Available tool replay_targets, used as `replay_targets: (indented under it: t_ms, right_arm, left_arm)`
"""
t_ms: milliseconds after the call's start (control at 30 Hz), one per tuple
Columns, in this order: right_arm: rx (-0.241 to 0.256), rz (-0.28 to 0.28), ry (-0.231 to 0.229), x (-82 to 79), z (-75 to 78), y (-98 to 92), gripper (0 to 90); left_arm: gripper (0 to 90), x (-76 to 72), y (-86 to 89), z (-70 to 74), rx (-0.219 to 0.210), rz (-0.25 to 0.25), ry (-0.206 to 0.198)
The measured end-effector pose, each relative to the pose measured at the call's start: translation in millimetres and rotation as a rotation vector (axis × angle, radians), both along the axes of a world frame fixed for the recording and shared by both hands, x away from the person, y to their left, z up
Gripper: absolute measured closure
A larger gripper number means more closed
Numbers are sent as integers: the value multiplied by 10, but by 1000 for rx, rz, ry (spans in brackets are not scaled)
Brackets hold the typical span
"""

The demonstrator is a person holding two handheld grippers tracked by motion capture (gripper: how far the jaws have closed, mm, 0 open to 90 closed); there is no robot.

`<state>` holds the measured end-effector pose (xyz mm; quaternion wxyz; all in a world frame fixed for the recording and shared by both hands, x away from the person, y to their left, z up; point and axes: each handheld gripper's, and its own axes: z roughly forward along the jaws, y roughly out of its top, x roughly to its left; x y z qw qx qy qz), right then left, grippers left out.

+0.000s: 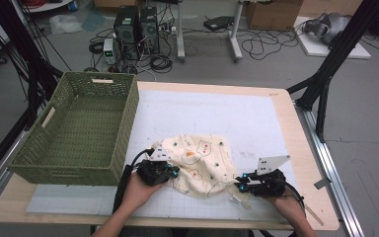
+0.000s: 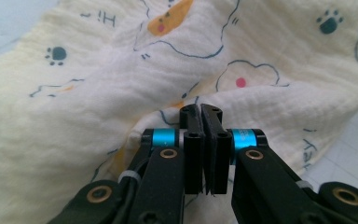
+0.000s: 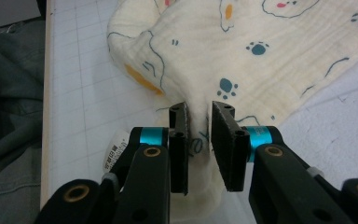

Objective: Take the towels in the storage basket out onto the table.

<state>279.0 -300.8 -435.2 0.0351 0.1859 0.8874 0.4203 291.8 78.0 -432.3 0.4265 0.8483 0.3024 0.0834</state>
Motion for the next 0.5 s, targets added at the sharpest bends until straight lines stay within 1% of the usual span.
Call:
replay_targets:
  t_ms: [33, 100, 167, 233, 333, 433, 500]
  right_arm:
    - [2, 1, -2, 2, 0, -2, 758]
    - [5, -2, -7, 3, 9, -8, 752]
    - [18, -5, -9, 0, 21, -16, 748]
    - [28, -7, -18, -4, 38, -30, 738]
    - [43, -12, -16, -12, 50, -41, 716]
    - [29, -10, -10, -14, 28, -29, 704]
    - [18, -6, -1, -20, 18, -18, 703]
  left_arm:
    - [845, -20, 26, 18, -11, 1, -2]
    - [830, -60, 86, 42, -12, -1, -6]
    - [814, -93, 134, 40, -22, -3, 0]
    - [796, -114, 159, 22, -21, -11, 8]
    - [770, -114, 149, -32, -6, -27, 29]
    - [766, -101, 120, -101, 28, -40, 44]
    - [784, -114, 120, -122, 34, -43, 24]
